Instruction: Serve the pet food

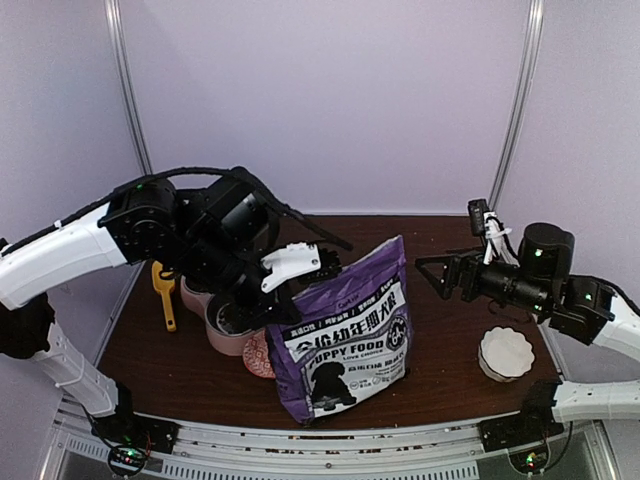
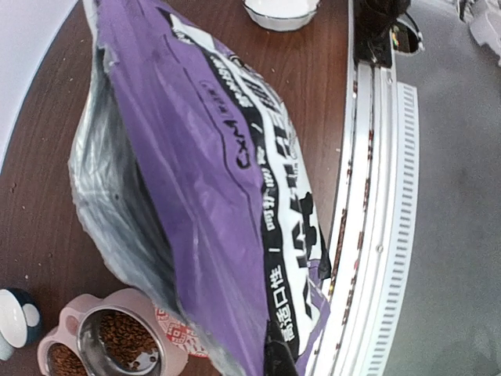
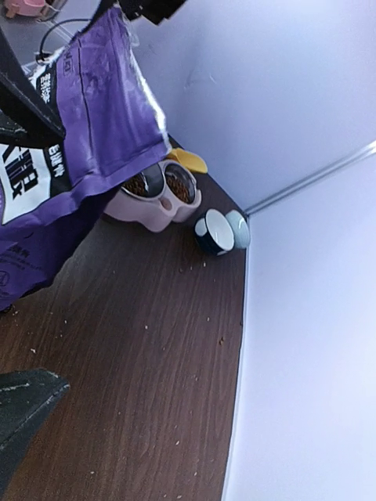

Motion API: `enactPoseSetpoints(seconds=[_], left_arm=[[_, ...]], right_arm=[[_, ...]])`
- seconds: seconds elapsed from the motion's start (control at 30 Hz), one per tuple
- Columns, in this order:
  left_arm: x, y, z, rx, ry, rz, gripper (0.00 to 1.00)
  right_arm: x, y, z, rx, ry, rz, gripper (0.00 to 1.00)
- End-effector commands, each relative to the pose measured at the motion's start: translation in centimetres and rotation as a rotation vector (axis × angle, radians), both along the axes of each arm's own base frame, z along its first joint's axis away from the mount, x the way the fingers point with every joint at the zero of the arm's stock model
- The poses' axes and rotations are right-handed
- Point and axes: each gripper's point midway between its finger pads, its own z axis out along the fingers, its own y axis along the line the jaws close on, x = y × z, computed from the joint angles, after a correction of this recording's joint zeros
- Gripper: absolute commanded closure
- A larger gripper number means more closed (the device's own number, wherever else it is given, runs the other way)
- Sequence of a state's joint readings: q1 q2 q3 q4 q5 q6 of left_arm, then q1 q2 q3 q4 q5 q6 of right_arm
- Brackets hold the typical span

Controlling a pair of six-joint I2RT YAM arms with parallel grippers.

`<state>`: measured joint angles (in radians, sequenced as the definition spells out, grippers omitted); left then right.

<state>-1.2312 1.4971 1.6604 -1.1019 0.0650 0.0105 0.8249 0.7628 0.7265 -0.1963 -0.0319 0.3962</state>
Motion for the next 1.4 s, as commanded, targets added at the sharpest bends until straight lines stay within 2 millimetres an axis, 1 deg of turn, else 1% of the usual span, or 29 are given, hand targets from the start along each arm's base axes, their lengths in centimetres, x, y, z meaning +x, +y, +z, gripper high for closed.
enactPoseSetpoints(seconds=[0.0, 0.1, 0.23, 0.37, 0.43, 0.53, 0.57, 0.6, 0.63, 0.7, 0.8, 0.83, 0.87, 0.93, 1.0, 1.07, 1.17, 1.23, 1.37], left_arm=[[0.2, 0.6, 5.5, -0.111, -0.213, -0.149, 1.0], [0.6, 1.1, 5.0, -0.091, -0.24, -0.137, 1.0], [0.5, 1.2, 5.1, -0.094, -0.239, -0.147, 1.0], [0.2, 1.3, 5.2, -0.096, -0.239, -0.164, 1.0], [0.0, 1.3, 5.1, -0.099, -0.233, -0.176, 1.0], [-0.3, 1.3, 5.1, -0.101, -0.225, -0.187, 1.0], [-0.3, 1.3, 5.0, -0.098, -0.225, -0.189, 1.0], [-0.2, 1.3, 4.9, -0.095, -0.225, -0.188, 1.0], [-0.2, 1.3, 4.9, -0.091, -0.226, -0.184, 1.0], [0.1, 1.3, 4.9, -0.092, -0.226, -0.167, 1.0], [0.7, 1.5, 5.3, -0.11, -0.212, -0.114, 1.0], [1.0, 1.6, 5.4, -0.121, -0.206, -0.094, 1.0], [1.5, 1.8, 5.7, -0.133, -0.204, -0.066, 0.97], [2.3, 1.8, 6.4, -0.165, -0.196, -0.013, 0.72], [2.3, 1.1, 7.4, -0.214, -0.17, -0.002, 0.49], [1.9, -0.3, 8.3, -0.256, -0.13, -0.028, 0.31], [1.3, -2.7, 8.7, -0.284, -0.066, -0.076, 0.21], [1.3, -4.2, 8.5, -0.286, -0.041, -0.106, 0.18], [1.5, -6.9, 8.3, -0.294, -0.02, -0.16, 0.14]], right_arm=[[-3.5, 1.5, 0.6, 0.014, -0.043, 0.24, 0.0], [-4.4, 2.0, 0.8, 0.01, -0.074, 0.307, 0.0], [-4.7, 3.2, 0.5, -0.031, -0.096, 0.394, 0.0], [-5.8, 5.6, 1.0, -0.071, -0.126, 0.57, 0.0], [-5.5, 6.7, 0.5, -0.097, -0.109, 0.618, 0.0], [-5.1, 7.9, 0.5, -0.093, -0.12, 0.662, 0.01], [-5.1, 8.3, 0.6, -0.085, -0.123, 0.684, 0.03], [-5.3, 8.8, 0.8, -0.074, -0.122, 0.71, 0.08], [-5.5, 9.1, 1.2, -0.058, -0.124, 0.741, 0.16], [-6.2, 9.7, 1.5, -0.036, -0.103, 0.8, 0.42], [-7.6, 9.7, 1.5, -0.009, -0.053, 0.874, 0.76], [-8.0, 9.6, 1.5, -0.002, -0.038, 0.881, 0.92], [-8.3, 9.4, 1.2, 0.001, -0.016, 0.884, 1.0], [-8.8, 8.9, 0.8, 0.01, 0.004, 0.873, 1.0], [-9.3, 8.3, 0.6, 0.015, 0.001, 0.851, 1.0], [-9.7, 7.8, 0.5, 0.026, -0.007, 0.834, 1.0], [-10.2, 7.6, 0.9, 0.049, -0.026, 0.822, 1.0], [-10.5, 7.7, 1.4, 0.065, -0.047, 0.822, 1.0], [-10.7, 7.9, 1.5, 0.067, -0.06, 0.819, 1.0]])
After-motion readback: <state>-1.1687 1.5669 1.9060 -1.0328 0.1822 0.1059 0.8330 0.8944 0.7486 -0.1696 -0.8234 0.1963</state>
